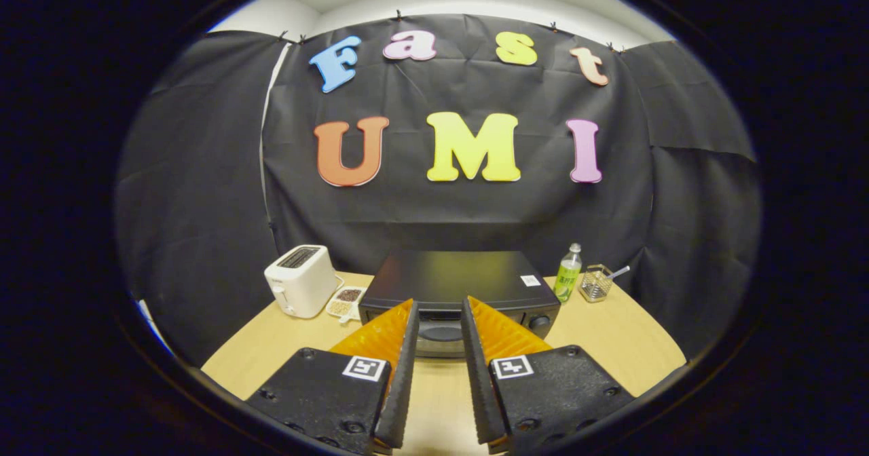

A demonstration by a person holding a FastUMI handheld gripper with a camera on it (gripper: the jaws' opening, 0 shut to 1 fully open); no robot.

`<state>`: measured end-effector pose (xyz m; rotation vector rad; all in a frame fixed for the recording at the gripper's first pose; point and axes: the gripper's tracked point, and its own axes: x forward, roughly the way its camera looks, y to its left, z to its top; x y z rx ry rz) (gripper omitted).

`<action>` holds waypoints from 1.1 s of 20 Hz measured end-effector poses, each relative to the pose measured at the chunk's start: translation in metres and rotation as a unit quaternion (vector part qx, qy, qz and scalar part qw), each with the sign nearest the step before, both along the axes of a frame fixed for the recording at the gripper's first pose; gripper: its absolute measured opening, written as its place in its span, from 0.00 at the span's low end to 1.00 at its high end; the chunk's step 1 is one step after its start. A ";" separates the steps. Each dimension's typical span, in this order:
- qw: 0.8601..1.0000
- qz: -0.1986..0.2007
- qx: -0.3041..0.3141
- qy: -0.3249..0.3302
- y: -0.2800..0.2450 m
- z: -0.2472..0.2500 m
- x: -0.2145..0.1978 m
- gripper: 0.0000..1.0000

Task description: Open the toaster oven, put the food inside, and close the toaster oven door.

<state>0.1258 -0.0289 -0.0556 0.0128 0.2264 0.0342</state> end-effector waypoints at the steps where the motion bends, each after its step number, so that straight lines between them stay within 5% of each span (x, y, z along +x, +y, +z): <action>1: 1.000 0.006 0.004 -0.008 0.003 0.000 0.005 0.44; 16: 1.000 0.007 0.024 0.019 -0.020 -0.059 0.074 0.99; 22: 0.997 0.020 0.015 0.073 -0.016 -0.107 0.107 1.00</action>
